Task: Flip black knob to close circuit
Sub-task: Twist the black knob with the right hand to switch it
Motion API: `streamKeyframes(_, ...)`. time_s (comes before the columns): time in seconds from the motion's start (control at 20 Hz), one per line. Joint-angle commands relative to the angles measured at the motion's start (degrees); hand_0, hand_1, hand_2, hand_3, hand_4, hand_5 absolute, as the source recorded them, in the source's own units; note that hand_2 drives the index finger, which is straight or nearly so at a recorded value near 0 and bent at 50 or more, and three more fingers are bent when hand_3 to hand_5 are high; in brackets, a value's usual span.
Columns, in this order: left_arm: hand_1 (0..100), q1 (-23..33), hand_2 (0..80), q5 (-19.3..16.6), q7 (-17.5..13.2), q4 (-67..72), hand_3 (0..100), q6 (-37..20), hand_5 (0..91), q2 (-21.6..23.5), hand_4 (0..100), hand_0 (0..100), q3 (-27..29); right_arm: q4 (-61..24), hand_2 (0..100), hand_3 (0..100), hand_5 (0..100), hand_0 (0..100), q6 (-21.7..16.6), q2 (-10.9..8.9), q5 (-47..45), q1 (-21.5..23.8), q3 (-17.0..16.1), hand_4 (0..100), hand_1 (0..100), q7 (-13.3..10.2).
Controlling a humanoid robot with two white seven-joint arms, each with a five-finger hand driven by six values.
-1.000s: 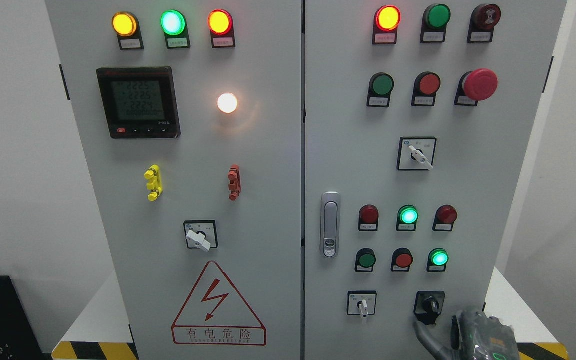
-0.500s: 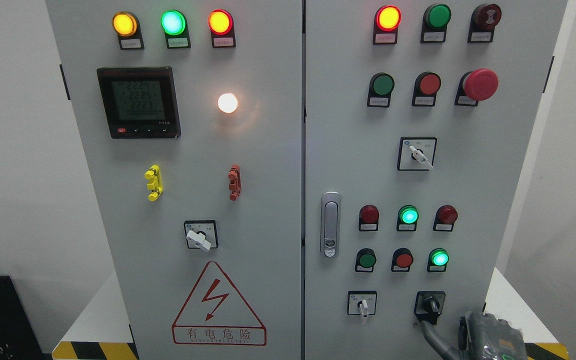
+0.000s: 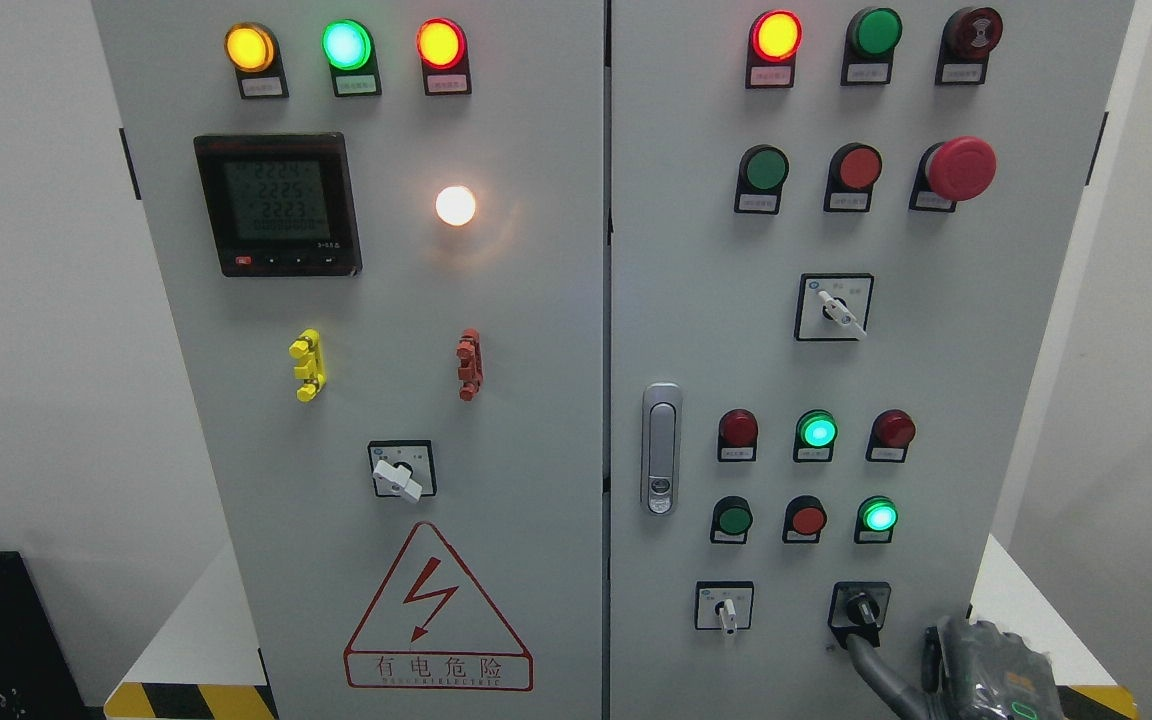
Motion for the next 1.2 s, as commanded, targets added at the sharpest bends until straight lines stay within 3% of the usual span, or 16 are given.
streamKeyframes(0.0,0,1.9,0.0,0.4,0.0,-1.9,5,0.0,0.0,0.0,3,0,0.6,0.0,88,100,95,0,0.1,-0.54,-0.2,-0.4,-1.1,84,0,-0.3)
streamKeyframes(0.25,0,1.9,0.0,0.4,0.0,-1.9,5,0.0,0.0,0.1,3,0,0.6,0.1,88,100,95,0,0.1,-2.3,-1.3,-0.1,-1.6,84,0,-0.3)
streamKeyframes(0.55,0,1.9,0.0,0.4,0.0,-1.9,5,0.0,0.0,0.0,3,0,0.6,-0.1,88,100,95,0,0.1,-3.0,-2.3,-0.1,-1.5,84,0,-0.3)
streamKeyframes(1.15,0,1.9,0.0,0.4,0.0,-1.9,5,0.0,0.0,0.0,3,0,0.6,-1.5,88,100,95,0,0.0,-0.02,-2.2,3.1,1.4,84,0,-2.1)
